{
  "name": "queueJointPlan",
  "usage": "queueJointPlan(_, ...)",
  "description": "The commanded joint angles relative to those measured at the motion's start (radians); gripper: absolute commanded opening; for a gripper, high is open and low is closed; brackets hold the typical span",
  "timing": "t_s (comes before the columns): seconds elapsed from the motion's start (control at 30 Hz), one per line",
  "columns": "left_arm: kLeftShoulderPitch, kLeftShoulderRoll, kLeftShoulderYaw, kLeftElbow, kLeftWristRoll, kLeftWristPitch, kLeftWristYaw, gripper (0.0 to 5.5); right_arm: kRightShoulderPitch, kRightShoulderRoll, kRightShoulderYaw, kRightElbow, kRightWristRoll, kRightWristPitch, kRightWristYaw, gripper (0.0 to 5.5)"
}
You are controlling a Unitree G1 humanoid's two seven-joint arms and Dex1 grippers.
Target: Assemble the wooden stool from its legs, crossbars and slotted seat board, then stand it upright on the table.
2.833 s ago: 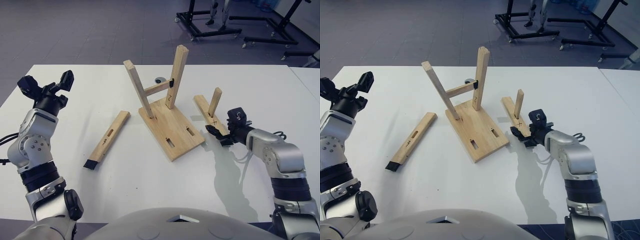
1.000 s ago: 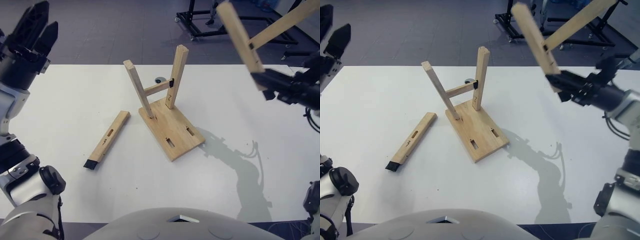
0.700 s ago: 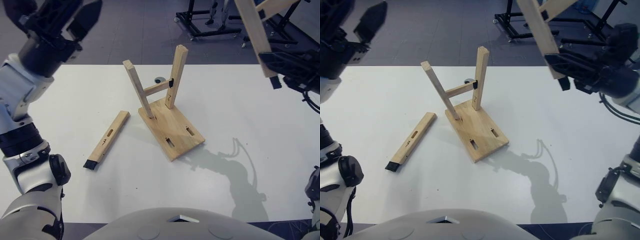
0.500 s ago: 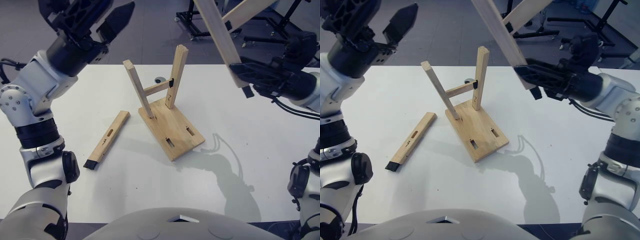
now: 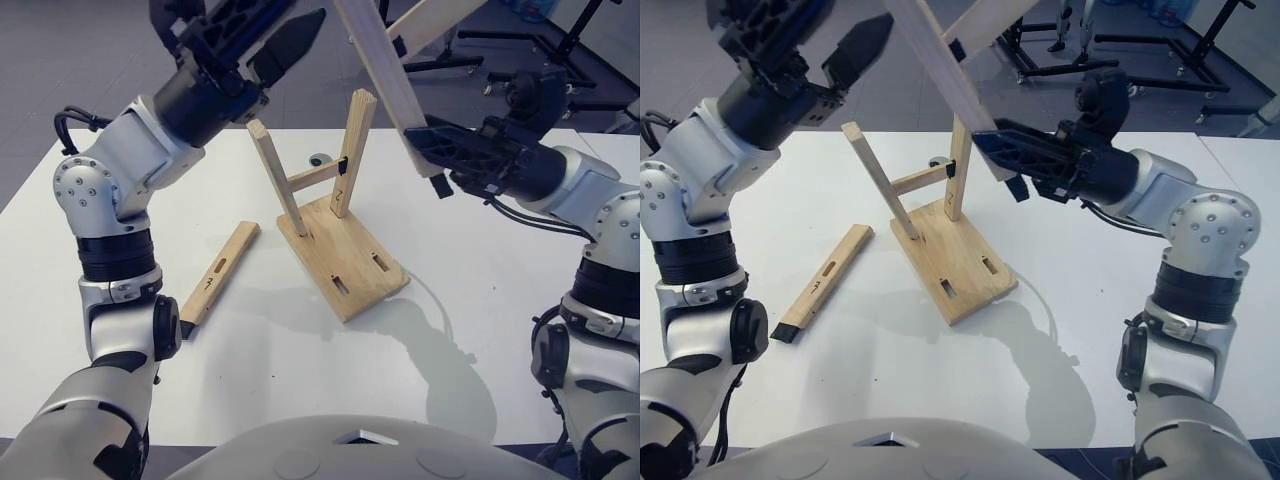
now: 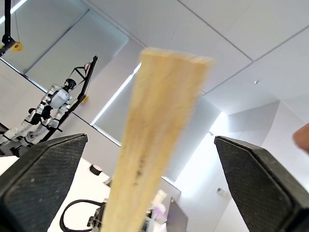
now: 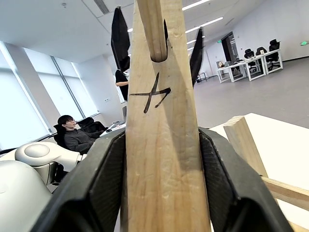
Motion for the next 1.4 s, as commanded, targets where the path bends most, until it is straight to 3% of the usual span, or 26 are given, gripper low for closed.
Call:
queueJointPlan(0.03, -0.007, -0.031, -0.026, -0.033, 0.030, -0.013, -0.002, 4.82, 0.009, 0.034, 0.032, -0.048, 0.025, 0.000, -0.047, 2.07)
queueJointPlan(0.53, -0.023, -0.072, -0.024, -0.018, 0.061, -0.041, 0.028, 4.82, 0.026, 0.069, 0.051, -0.063, 0.036, -0.015, -0.121, 2.07)
queueJointPlan(1.07, 0.034, -0.057, -0.061, -0.070, 0.114, -0.008, 0.022, 2.43, 0.051, 0.070, 0.051, -0.079, 0.054, -0.017, -0.133, 2.07)
queueJointPlan(1.4, 0.056, -0.033, -0.048, -0.064, 0.138, -0.012, 0.008, 2.22, 0.041, 0.068, 0.044, -0.068, 0.067, -0.025, -0.148, 2.06)
